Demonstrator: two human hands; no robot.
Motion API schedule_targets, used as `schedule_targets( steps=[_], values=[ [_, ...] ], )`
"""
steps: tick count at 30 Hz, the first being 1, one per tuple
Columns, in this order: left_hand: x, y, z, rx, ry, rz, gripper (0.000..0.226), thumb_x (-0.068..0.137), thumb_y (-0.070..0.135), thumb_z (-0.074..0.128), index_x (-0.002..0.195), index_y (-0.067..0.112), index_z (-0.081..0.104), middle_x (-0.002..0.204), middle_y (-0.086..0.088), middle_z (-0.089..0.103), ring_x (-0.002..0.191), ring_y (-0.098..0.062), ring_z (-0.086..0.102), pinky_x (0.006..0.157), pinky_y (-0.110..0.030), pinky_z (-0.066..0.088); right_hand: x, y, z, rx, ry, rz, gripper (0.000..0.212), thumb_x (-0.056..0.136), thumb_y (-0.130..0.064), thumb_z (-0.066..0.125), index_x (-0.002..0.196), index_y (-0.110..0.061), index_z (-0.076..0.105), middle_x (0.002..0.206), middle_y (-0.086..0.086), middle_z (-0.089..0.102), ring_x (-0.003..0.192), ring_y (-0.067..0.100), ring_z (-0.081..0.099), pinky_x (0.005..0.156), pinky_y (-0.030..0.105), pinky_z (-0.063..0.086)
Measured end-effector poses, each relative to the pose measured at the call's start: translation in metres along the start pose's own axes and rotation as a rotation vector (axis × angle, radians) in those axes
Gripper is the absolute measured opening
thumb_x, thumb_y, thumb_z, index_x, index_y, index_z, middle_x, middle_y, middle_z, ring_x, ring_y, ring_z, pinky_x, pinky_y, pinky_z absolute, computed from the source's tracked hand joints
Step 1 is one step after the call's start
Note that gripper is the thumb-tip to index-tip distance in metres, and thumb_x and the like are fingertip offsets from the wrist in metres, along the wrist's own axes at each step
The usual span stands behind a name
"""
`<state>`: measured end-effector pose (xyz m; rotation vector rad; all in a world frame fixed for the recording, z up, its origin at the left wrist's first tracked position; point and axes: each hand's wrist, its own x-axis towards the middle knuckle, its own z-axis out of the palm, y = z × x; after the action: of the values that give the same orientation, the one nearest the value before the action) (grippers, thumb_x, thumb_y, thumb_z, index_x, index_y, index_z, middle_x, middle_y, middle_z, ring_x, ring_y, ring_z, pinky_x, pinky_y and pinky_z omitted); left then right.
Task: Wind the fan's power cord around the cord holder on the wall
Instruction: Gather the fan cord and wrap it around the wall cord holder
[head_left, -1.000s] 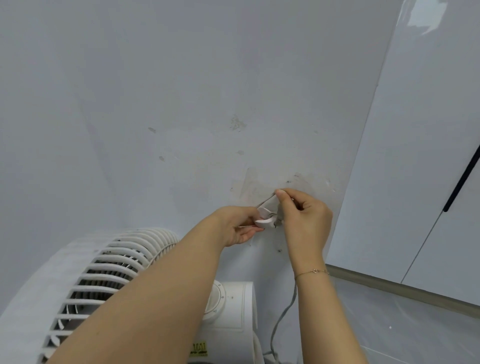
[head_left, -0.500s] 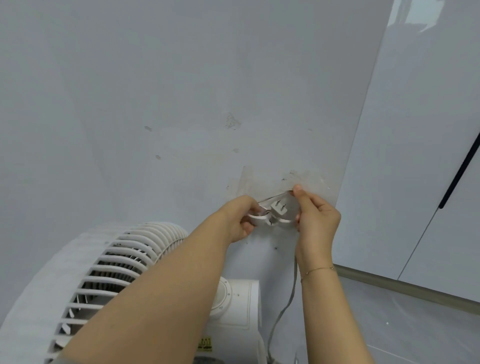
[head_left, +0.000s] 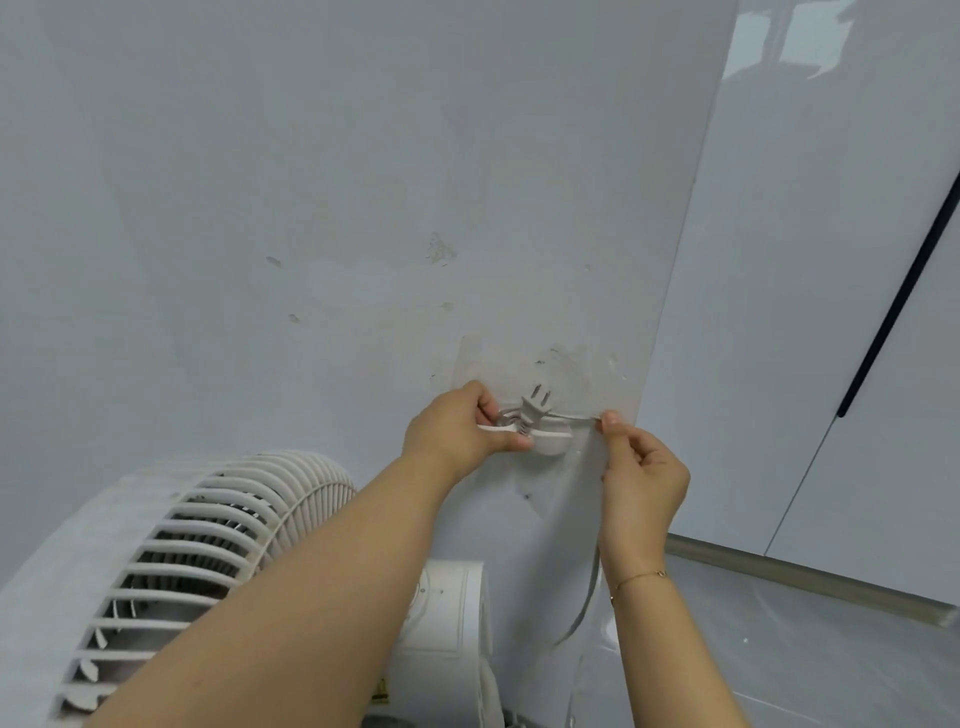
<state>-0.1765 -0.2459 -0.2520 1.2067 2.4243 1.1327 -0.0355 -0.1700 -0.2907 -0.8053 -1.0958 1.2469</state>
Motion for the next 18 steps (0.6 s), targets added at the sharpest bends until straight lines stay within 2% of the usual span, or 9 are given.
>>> schedule_targets(
  steps=[2, 4, 6, 8, 10, 12, 14, 16, 18],
  values=[
    [0.001, 0.0, -0.001, 0.012, 0.044, -0.007, 0.04, 0.058, 0.048, 0.083, 0.074, 0.025, 0.053, 0.071, 0.013, 0.055, 0.073, -0.013, 0.055, 0.073, -0.032, 0.043, -0.001, 0.008, -0.009, -0.041, -0.021, 0.011, 0.024, 0.087, -0.027, 0.066, 0.073, -0.01, 0.072, 0.046, -0.01, 0.041, 0.051, 0.009, 0.037, 0.057, 0.021, 0.038],
    [0.002, 0.001, -0.001, 0.063, 0.06, -0.001, 0.041, 0.058, 0.05, 0.081, 0.073, 0.025, 0.052, 0.073, 0.012, 0.057, 0.075, -0.015, 0.057, 0.075, -0.032, 0.041, -0.002, 0.019, -0.017, -0.07, -0.037, 0.029, 0.025, 0.088, -0.027, 0.066, 0.072, -0.009, 0.071, 0.052, -0.001, 0.042, 0.054, 0.013, 0.037, 0.056, 0.022, 0.037],
    [0.001, 0.001, 0.0, 0.095, 0.057, 0.01, 0.042, 0.061, 0.052, 0.079, 0.076, 0.024, 0.052, 0.08, 0.01, 0.061, 0.079, -0.018, 0.06, 0.079, -0.034, 0.043, -0.006, 0.03, -0.024, -0.093, -0.082, 0.053, 0.02, 0.089, -0.024, 0.065, 0.079, -0.009, 0.073, 0.061, -0.001, 0.058, 0.06, 0.01, 0.05, 0.063, 0.019, 0.043],
    [0.001, 0.001, 0.002, 0.082, 0.048, 0.013, 0.039, 0.063, 0.049, 0.078, 0.077, 0.024, 0.053, 0.079, 0.01, 0.061, 0.077, -0.018, 0.057, 0.078, -0.035, 0.042, -0.012, 0.043, -0.03, -0.123, -0.136, 0.092, 0.014, 0.091, -0.02, 0.062, 0.088, -0.013, 0.074, 0.081, -0.003, 0.07, 0.073, 0.006, 0.061, 0.073, 0.017, 0.046],
    [0.003, 0.0, 0.003, 0.053, 0.03, 0.016, 0.035, 0.065, 0.045, 0.079, 0.074, 0.023, 0.053, 0.072, 0.011, 0.056, 0.073, -0.017, 0.052, 0.072, -0.032, 0.039, -0.018, 0.054, -0.032, -0.155, -0.187, 0.136, 0.015, 0.093, -0.018, 0.058, 0.092, -0.018, 0.073, 0.082, -0.004, 0.068, 0.07, 0.007, 0.057, 0.073, 0.025, 0.045],
    [0.004, -0.001, 0.003, -0.002, 0.005, 0.022, 0.034, 0.065, 0.04, 0.08, 0.07, 0.023, 0.051, 0.068, 0.01, 0.053, 0.07, -0.018, 0.049, 0.068, -0.031, 0.039, -0.024, 0.06, -0.032, -0.2, -0.241, 0.183, 0.018, 0.095, -0.018, 0.054, 0.094, -0.019, 0.072, 0.072, -0.003, 0.058, 0.06, 0.009, 0.047, 0.06, 0.028, 0.043],
    [0.003, -0.003, 0.003, -0.087, -0.039, 0.024, 0.032, 0.067, 0.034, 0.081, 0.068, 0.023, 0.051, 0.07, 0.008, 0.053, 0.07, -0.018, 0.047, 0.067, -0.032, 0.04, -0.029, 0.061, -0.028, -0.194, -0.279, 0.266, 0.019, 0.096, -0.014, 0.052, 0.093, -0.014, 0.071, 0.063, 0.002, 0.051, 0.048, 0.011, 0.04, 0.043, 0.026, 0.036],
    [0.001, -0.003, 0.001, -0.127, -0.095, 0.017, 0.026, 0.071, 0.025, 0.08, 0.074, 0.022, 0.053, 0.079, 0.004, 0.054, 0.073, -0.018, 0.047, 0.069, -0.029, 0.04, -0.033, 0.062, -0.023, -0.16, -0.315, 0.379, 0.018, 0.095, -0.012, 0.054, 0.089, -0.008, 0.071, 0.062, 0.004, 0.053, 0.04, 0.011, 0.037, 0.037, 0.023, 0.032],
    [0.0, -0.005, -0.005, -0.098, -0.097, 0.002, 0.022, 0.075, 0.013, 0.075, 0.089, 0.017, 0.06, 0.096, -0.002, 0.053, 0.085, -0.024, 0.053, 0.074, -0.026, 0.043, -0.038, 0.064, -0.015, -0.114, -0.347, 0.522, 0.019, 0.092, -0.017, 0.061, 0.081, -0.003, 0.068, 0.061, 0.005, 0.057, 0.038, 0.011, 0.037, 0.036, 0.022, 0.03]
  ],
)
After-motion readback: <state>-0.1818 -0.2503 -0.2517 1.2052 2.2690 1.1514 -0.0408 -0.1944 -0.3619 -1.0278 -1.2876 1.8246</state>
